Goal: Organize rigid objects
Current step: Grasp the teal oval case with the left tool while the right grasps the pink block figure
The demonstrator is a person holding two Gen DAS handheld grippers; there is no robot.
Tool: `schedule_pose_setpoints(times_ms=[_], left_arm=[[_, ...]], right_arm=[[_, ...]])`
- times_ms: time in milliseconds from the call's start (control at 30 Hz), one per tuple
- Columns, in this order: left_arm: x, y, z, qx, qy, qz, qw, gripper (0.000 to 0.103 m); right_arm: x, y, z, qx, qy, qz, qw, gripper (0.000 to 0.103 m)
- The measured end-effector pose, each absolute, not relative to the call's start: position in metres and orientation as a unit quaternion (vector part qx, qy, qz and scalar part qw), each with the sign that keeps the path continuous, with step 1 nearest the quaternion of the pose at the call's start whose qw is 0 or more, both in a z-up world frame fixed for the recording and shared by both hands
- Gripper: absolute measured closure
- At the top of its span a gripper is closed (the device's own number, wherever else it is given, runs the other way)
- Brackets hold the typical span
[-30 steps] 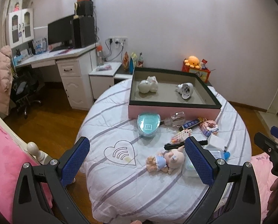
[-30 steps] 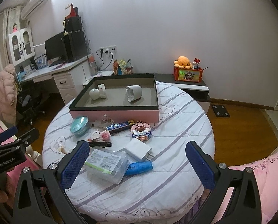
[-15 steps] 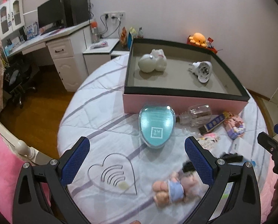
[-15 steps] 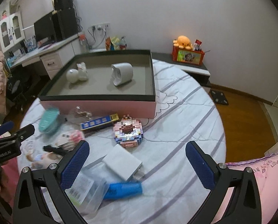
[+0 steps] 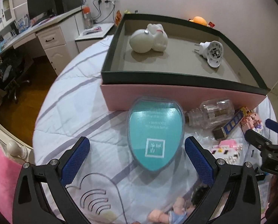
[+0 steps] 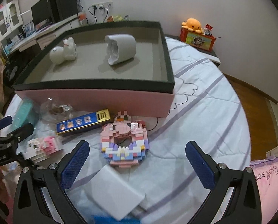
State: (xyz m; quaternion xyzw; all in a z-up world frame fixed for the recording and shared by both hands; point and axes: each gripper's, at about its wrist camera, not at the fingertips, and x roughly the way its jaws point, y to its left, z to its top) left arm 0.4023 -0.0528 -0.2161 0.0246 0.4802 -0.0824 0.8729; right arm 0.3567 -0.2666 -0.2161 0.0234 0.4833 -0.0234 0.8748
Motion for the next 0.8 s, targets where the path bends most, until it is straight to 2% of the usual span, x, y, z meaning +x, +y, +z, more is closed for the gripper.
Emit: schedule_pose_setpoints(times_ms=[67,133,200,233,267,333,800], left_arm=[[0.406,-0.053,-0.22,0.019,0.483,-0.088,0.871,0.002],[0.408,-0.054,-0.222,0.018,0.482,-0.092,0.871,0.008],[0.408,-0.055,-0.221,0.021,0.475,-0.093,0.875,0.022],[0.408,-0.055,-0.221,0.021,0.473,-0.098,0.875,0.026],[0.408,-0.056,-0.22,0.023,0.472,-0.101,0.876,0.036],[0.408,-0.056,-0.217,0.024,0.471,-0.108,0.875,0.048],[0.374,-0.037,-0.188,0.0,0.444,-0.12,0.888,0.048]], right_arm=[[0.361,-0.266,-0.223,0.021,0.491,-0.023,0.871,0.012],[0.362,-0.266,-0.225,0.014,0.489,-0.025,0.872,0.019],[0.361,-0.265,-0.223,0.014,0.485,-0.019,0.874,0.029],[0.36,-0.264,-0.22,0.011,0.481,-0.016,0.876,0.043],[0.36,-0.262,-0.219,0.008,0.48,-0.016,0.877,0.047],[0.358,-0.262,-0.218,0.008,0.477,-0.013,0.879,0.047],[0.326,-0.266,-0.182,0.035,0.434,-0.005,0.9,0.047]])
